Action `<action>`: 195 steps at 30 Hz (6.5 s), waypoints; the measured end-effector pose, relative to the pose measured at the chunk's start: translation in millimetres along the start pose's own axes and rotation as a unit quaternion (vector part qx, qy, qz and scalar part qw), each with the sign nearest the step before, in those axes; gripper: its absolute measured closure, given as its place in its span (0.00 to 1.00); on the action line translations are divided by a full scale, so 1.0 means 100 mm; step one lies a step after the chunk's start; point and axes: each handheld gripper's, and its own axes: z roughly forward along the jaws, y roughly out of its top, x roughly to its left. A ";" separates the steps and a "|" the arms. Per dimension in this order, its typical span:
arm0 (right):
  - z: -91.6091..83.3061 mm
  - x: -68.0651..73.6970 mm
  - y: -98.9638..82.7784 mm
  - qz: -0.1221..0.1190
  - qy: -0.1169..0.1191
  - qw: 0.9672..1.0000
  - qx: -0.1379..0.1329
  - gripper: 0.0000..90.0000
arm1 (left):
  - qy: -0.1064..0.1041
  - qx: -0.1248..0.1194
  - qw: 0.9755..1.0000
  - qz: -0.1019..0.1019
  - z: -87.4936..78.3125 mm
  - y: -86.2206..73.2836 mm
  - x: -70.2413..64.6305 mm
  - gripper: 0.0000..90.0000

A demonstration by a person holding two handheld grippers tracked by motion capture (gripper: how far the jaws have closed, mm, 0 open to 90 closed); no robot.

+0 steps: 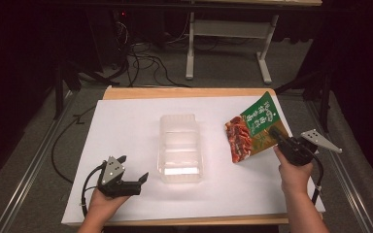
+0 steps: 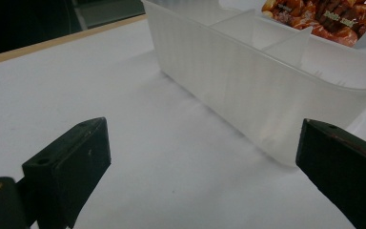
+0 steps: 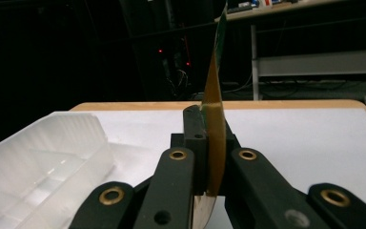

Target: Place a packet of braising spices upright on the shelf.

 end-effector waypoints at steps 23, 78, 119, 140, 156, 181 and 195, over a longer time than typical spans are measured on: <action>-0.21 0.15 0.22 -0.090 0.005 0.995 -0.035 1.00 | 0.000 -0.005 1.000 0.007 -0.01 0.01 0.00 0.05; -0.08 0.95 0.53 -0.094 0.196 0.974 -0.064 1.00 | 0.007 -0.016 1.000 0.005 -0.08 0.00 0.05 0.05; 0.31 1.57 0.47 -0.104 0.276 0.955 -0.042 1.00 | 0.002 -0.021 1.000 0.004 -0.11 0.00 0.08 0.05; 0.36 1.68 0.47 -0.115 0.305 0.945 -0.031 1.00 | 0.007 -0.023 1.000 0.003 -0.12 0.00 0.09 0.06; 0.40 1.72 0.46 -0.117 0.314 0.942 -0.033 1.00 | 0.007 -0.024 1.000 0.002 -0.13 0.00 0.09 0.06; 0.53 1.73 0.41 -0.114 0.292 0.949 -0.032 1.00 | 0.003 -0.023 1.000 0.003 -0.12 0.00 0.09 0.06; 0.62 1.77 0.31 -0.122 0.274 0.954 -0.021 1.00 | 0.002 -0.021 1.000 0.003 -0.12 0.00 0.07 0.06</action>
